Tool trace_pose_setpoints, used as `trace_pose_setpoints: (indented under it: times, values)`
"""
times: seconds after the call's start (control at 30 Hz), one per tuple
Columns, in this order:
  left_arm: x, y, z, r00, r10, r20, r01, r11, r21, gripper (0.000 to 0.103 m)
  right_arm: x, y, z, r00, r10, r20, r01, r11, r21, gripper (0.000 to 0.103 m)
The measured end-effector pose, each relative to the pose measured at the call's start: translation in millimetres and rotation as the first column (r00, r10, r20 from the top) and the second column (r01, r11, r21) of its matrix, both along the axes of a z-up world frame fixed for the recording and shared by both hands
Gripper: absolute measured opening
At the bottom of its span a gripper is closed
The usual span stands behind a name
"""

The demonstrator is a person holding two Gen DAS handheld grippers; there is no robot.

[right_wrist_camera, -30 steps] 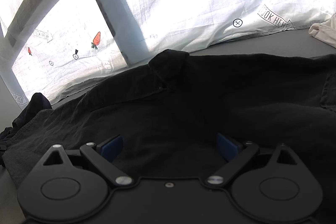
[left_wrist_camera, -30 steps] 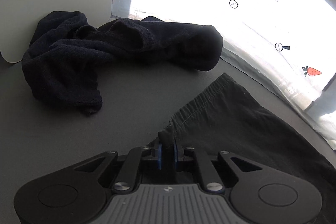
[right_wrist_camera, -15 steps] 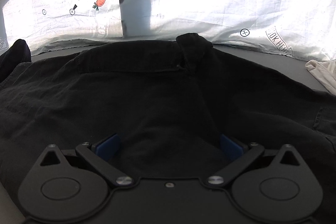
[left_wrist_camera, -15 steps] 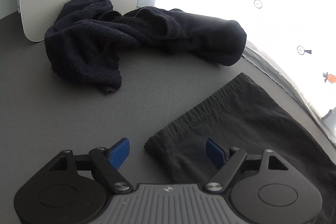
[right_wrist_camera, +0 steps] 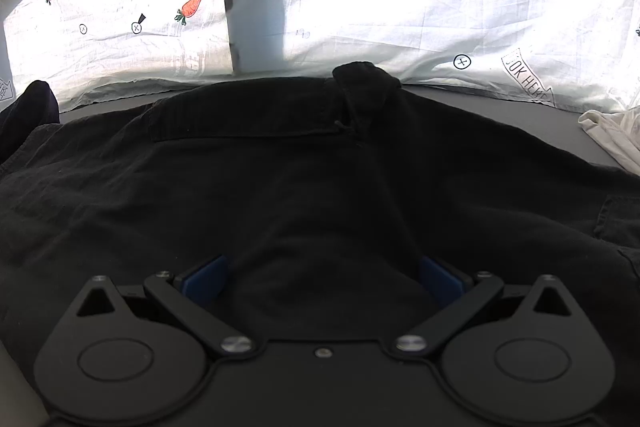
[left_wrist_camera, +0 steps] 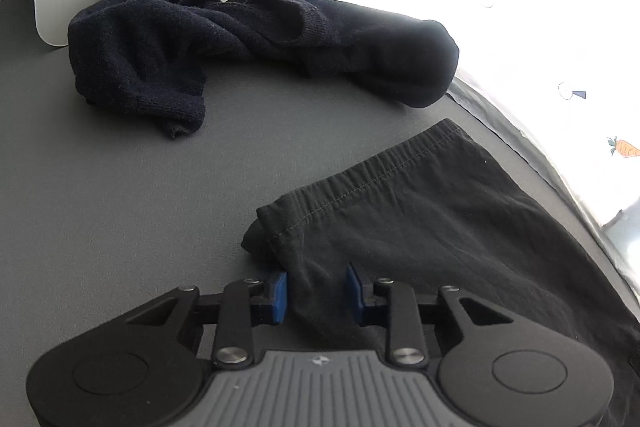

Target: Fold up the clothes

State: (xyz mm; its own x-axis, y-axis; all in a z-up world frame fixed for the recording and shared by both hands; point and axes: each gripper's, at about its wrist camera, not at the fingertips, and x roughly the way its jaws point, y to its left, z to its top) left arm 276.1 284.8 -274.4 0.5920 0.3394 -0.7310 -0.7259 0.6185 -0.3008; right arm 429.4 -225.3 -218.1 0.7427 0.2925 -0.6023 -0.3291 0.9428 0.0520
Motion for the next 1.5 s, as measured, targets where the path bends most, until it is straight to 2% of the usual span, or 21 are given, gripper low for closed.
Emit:
trace_pose_setpoints:
  times: [0.1, 0.23, 0.33, 0.4, 0.47, 0.5, 0.6, 0.67, 0.73, 0.87, 0.93, 0.97, 1.0, 1.13, 1.23, 1.33, 1.37, 1.4, 1.43, 1.47, 1.5]
  values:
    - [-2.9, 1.8, 16.6, 0.993, -0.060, 0.098, 0.061, 0.998, -0.013, 0.011, -0.4, -0.2, -0.2, 1.000, 0.000, -0.001, 0.000, 1.000, 0.002, 0.103]
    - [8.6, -20.8, 47.9, 0.956, -0.193, 0.220, 0.193, 0.981, 0.025, 0.010, 1.4, -1.0, 0.2, 1.000, 0.001, -0.007, -0.001, 1.000, 0.011, 0.103]
    - [28.3, -56.3, 63.1, 0.899, -0.333, 0.285, 0.339, 0.940, 0.029, 0.005, 1.5, -1.1, 0.5, 1.000, 0.001, -0.007, -0.001, 1.000, 0.009, 0.103]
    - [44.0, -84.0, 64.1, 0.852, -0.438, 0.287, 0.450, 0.893, 0.026, 0.005, 1.6, -1.1, 0.8, 1.000, 0.001, -0.007, -0.001, 1.000, 0.008, 0.103]
    - [61.7, -114.6, 50.3, 0.791, -0.553, 0.263, 0.575, 0.818, -0.009, 0.003, 1.4, -0.8, 1.2, 1.000, 0.001, -0.007, -0.001, 1.000, 0.008, 0.103]
    - [68.8, -127.3, 38.2, 0.777, -0.584, 0.233, 0.609, 0.792, -0.043, 0.003, 1.3, -0.6, 1.3, 1.000, 0.001, -0.006, -0.001, 1.000, 0.007, 0.103]
    - [80.7, -155.9, 5.2, 0.756, -0.647, 0.096, 0.654, 0.746, -0.123, 0.003, 0.7, -0.8, 1.4, 1.000, 0.001, -0.005, -0.001, 1.000, 0.008, 0.103]
    - [76.3, -164.6, 3.0, 0.737, -0.673, 0.059, 0.675, 0.731, -0.103, 0.004, -0.3, -1.3, 1.2, 1.000, 0.002, -0.003, -0.002, 1.000, 0.009, 0.103]
    - [68.8, -160.4, 13.5, 0.751, -0.656, 0.077, 0.660, 0.749, -0.052, 0.011, -0.9, -1.8, 0.9, 1.000, 0.002, 0.000, -0.002, 1.000, 0.011, 0.103]
    - [64.6, -135.2, 34.4, 0.826, -0.560, 0.066, 0.554, 0.828, 0.082, 0.040, 0.8, -2.9, 0.4, 1.000, 0.003, -0.004, -0.003, 1.000, 0.020, 0.103]
    - [66.7, -124.9, 36.6, 0.835, -0.549, 0.026, 0.541, 0.829, 0.140, 0.066, 0.9, -3.3, 0.0, 1.000, 0.005, -0.004, -0.004, 1.000, 0.020, 0.103]
    - [68.1, -121.1, 36.5, 0.829, -0.559, 0.005, 0.551, 0.818, 0.163, 0.074, 1.0, -3.4, -0.2, 1.000, 0.005, -0.004, -0.005, 1.000, 0.021, 0.103]
    - [69.9, -119.8, 35.3, 0.814, -0.580, -0.015, 0.573, 0.800, 0.178, 0.085, 1.1, -3.5, -0.2, 1.000, 0.005, -0.004, -0.005, 1.000, 0.021, 0.103]
    - [74.1, -130.6, 28.7, 0.756, -0.631, -0.176, 0.650, 0.689, 0.319, 0.085, 1.1, -3.8, -0.2, 1.000, 0.006, -0.004, -0.006, 1.000, 0.022, 0.103]
    - [82.6, -137.4, 14.7, 0.699, -0.659, -0.277, 0.713, 0.613, 0.342, 0.085, 0.9, -4.0, -0.1, 1.000, 0.007, -0.003, -0.007, 1.000, 0.022, 0.103]
    - [90.3, -139.8, -0.4, 0.676, -0.659, -0.331, 0.736, 0.581, 0.347, 0.084, 0.9, -4.5, 0.1, 1.000, 0.007, -0.003, -0.007, 1.000, 0.024, 0.103]
    - [92.5, -137.7, -3.3, 0.684, -0.654, -0.323, 0.729, 0.594, 0.340, 0.084, 0.9, -4.9, 0.1, 1.000, 0.007, -0.003, -0.007, 1.000, 0.025, 0.103]
    - [94.6, -133.0, -4.2, 0.706, -0.645, -0.294, 0.708, 0.628, 0.323, 0.076, 1.0, -5.2, 0.2, 1.000, 0.008, -0.004, -0.008, 1.000, 0.026, 0.103]
    - [96.2, -127.5, -3.6, 0.731, -0.630, -0.262, 0.682, 0.666, 0.304, 0.060, 1.0, -5.3, 0.3, 1.000, 0.008, -0.003, -0.008, 1.000, 0.026, 0.103]
    - [96.6, -120.6, -0.4, 0.757, -0.616, -0.217, 0.653, 0.706, 0.275, 0.051, 0.9, -5.3, 0.4, 1.000, 0.008, -0.003, -0.008, 1.000, 0.026, 0.103]
    - [96.4, -113.0, 3.7, 0.779, -0.605, -0.164, 0.626, 0.743, 0.236, 0.032, 0.8, -5.3, 0.6, 1.000, 0.009, -0.003, -0.009, 1.000, 0.025, 0.103]
